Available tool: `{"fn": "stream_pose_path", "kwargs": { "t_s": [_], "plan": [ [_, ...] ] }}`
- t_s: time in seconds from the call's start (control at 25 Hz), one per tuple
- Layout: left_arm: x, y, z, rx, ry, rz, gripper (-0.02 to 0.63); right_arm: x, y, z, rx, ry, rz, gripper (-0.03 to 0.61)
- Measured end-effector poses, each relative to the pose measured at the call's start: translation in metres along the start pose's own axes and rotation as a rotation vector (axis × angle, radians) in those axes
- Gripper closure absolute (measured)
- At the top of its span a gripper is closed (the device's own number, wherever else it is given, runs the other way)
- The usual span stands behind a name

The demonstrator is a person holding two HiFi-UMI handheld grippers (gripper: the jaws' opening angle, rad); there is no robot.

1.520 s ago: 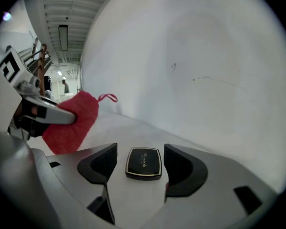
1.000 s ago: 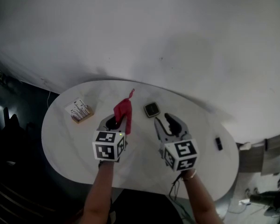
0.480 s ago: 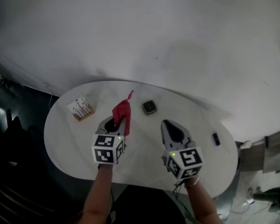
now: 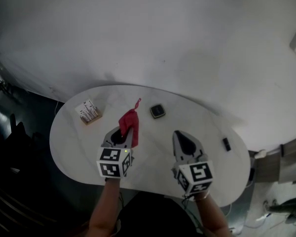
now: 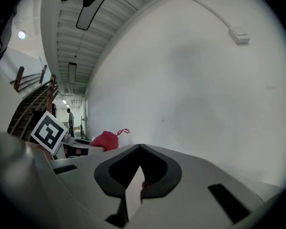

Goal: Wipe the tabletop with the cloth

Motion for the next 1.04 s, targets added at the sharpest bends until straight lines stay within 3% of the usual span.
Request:
{"fn": "stream_pose_path", "kwargs": {
  "t_s": [0.4,1.04],
  "plan": [
    [0.006,-0.017,-0.002,0.025,0.011,0.013,0.552,0.007,-0.018,-0.01,0.003,0.06,-0.017,0.575],
    [0.01,-0.028,-0.008,0.045,-0.008,0.025,0.552,0.01,-0.027,-0.012,0.021,0.064,-0.013,0.575]
  ]
}}
Point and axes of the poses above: the fingertips, and each gripper's own axes: y forward along the fingers, x to its right, z out of its top, the point moved 9 cm from there along -y, backward along the fingers, and after that the axes turned 6 degrees about -x, right-handed, at the moved point
